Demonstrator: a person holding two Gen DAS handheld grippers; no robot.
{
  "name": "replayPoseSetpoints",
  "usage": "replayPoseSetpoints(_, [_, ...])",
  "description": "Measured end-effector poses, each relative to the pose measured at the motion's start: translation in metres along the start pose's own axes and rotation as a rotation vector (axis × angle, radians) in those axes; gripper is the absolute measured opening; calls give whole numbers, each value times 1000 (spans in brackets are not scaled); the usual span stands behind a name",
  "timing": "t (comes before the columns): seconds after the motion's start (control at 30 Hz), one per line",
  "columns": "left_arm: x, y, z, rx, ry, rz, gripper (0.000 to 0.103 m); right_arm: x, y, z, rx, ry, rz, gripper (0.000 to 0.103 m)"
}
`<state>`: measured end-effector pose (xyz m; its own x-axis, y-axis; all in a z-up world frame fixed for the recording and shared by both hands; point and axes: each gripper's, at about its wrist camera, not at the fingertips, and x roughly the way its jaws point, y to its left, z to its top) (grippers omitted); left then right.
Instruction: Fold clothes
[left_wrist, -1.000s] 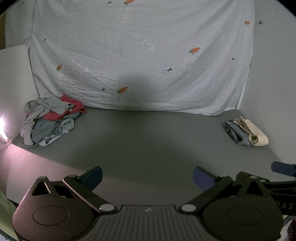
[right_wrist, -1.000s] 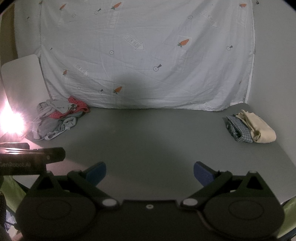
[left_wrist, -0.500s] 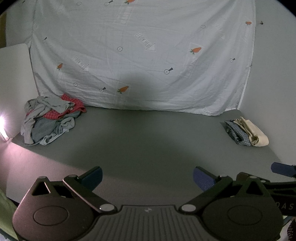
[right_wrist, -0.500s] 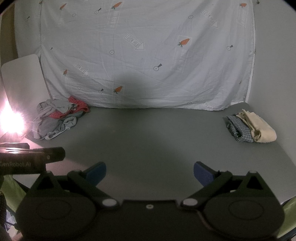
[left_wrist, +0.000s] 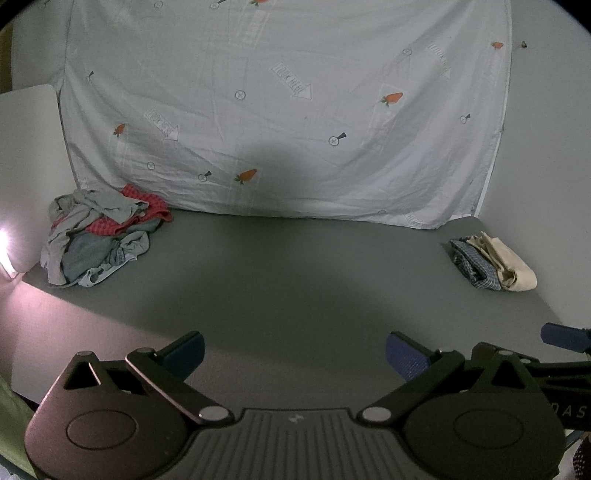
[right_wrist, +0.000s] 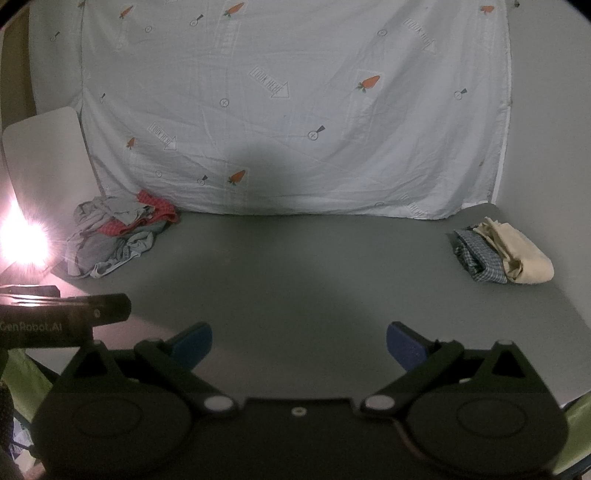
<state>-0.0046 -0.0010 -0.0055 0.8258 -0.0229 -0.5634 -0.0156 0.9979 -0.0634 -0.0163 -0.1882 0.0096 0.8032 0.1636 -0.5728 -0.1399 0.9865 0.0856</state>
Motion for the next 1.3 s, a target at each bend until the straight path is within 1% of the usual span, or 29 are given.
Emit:
replayPoseSetpoints(0.27, [0,-2,-3,19,15,-12,103,2,7,3,16,19,-1,102])
replayPoseSetpoints(0.37, [6,-3,-6,-9,39,-44,103,10,5,4,26,42,6,102])
replayPoseSetpoints(0.47, [31,0,5,-66,83,-98,103,35,-6,14,32,66,58,102])
replayPoseSetpoints(0.57, [50,-3,12,-123,98,-135,103,59,-16,24,39,90,110,102])
replayPoseSetpoints(0.67, [73,-9,21,-149,104,-128,103,83,-27,35,46,114,161,103])
replayPoseSetpoints(0.77, [98,-16,38,-153,115,-79,103,108,-37,45,52,138,213,103])
replayPoseSetpoints(0.9, [124,-16,75,-144,101,37,103,140,-52,59,61,170,282,103])
replayPoseSetpoints(0.93, [129,-14,83,-144,96,67,103,151,-54,63,63,184,307,103])
replayPoseSetpoints(0.97, [134,-9,89,-154,94,92,103,170,-52,69,58,213,349,103])
replayPoseSetpoints(1.03, [149,10,102,-204,110,126,103,196,-39,79,0,222,377,103])
replayPoseSetpoints(1.1, [160,29,111,-258,126,158,103,219,-21,90,-60,221,368,102])
replayPoseSetpoints(1.17, [168,54,116,-300,125,201,103,240,1,103,-107,215,375,97])
replayPoseSetpoints(1.23, [176,82,119,-332,127,248,103,260,26,115,-148,201,389,90])
replayPoseSetpoints(1.27, [181,99,121,-351,129,262,103,269,43,121,-174,190,392,88])
replayPoseSetpoints(1.3, [188,119,124,-368,122,268,103,277,62,125,-203,173,384,83])
